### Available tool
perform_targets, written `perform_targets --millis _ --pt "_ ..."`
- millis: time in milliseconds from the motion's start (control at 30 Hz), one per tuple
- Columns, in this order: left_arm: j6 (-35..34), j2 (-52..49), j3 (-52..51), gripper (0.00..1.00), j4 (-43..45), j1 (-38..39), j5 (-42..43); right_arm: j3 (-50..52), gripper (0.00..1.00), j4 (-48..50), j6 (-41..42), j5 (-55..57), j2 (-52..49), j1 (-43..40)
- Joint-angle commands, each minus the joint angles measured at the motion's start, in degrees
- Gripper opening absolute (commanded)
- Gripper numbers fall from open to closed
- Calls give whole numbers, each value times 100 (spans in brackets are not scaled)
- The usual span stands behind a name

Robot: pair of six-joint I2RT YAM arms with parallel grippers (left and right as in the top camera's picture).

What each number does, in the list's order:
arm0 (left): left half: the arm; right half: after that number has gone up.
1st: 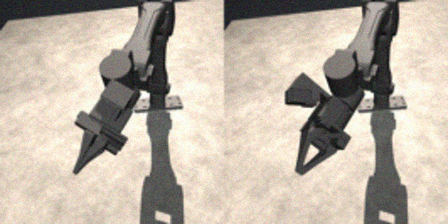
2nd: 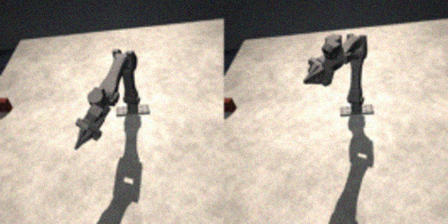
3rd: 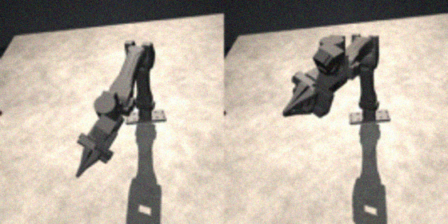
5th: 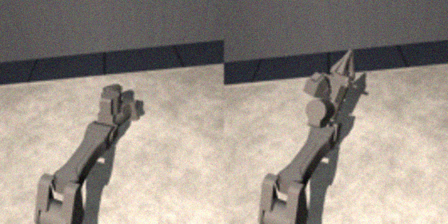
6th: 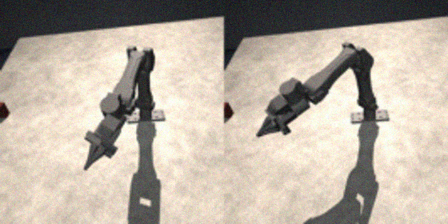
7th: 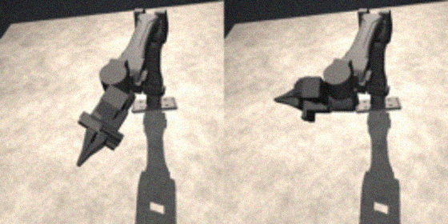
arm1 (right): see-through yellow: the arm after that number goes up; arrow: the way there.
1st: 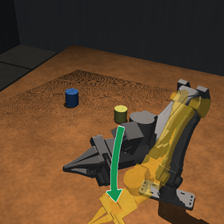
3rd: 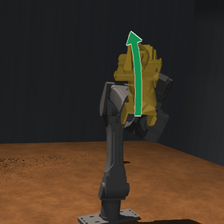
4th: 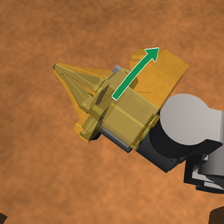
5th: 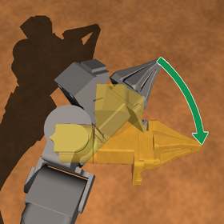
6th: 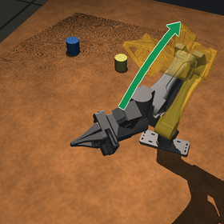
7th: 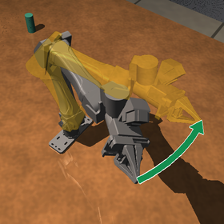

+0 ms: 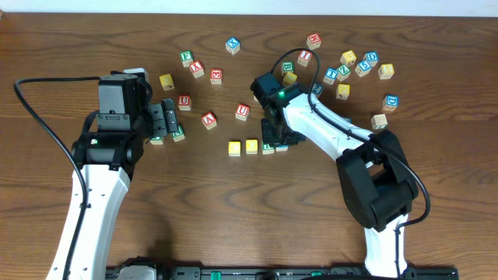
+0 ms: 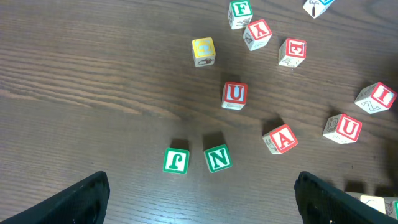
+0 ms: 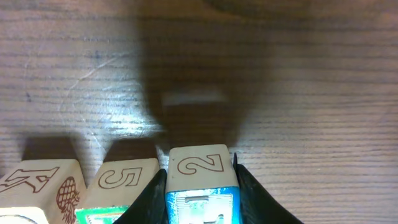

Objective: Spell out CORL
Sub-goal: 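Lower and align the L block to the right of the R block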

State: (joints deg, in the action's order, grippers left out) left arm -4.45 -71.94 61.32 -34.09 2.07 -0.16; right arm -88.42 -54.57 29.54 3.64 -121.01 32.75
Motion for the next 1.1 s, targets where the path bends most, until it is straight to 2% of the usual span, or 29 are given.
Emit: perform_targets --millis 0,33,133,233,433,667,1067 --pt "15 -31 2 93 -2 -17 -46 92 31 -7 63 -79 -52 20" --pt "15 -31 2 94 -2 -17 -46 92 35 -7 63 -76 -52 20" --pt "15 -31 2 93 -2 -17 -46 92 40 -9 61 -74 -52 4" --pt "15 -31 2 93 -2 -17 -46 92 43 -11 63 -74 -52 -15" --pt "15 -31 2 93 -2 -17 -46 92 43 -9 63 -74 -52 -33" --pt "15 -31 2 94 -2 -17 -46 90 38 61 63 -55 -50 -79" --pt "15 -31 2 93 -2 -17 -46 15 39 249 33 -59 -50 -278"
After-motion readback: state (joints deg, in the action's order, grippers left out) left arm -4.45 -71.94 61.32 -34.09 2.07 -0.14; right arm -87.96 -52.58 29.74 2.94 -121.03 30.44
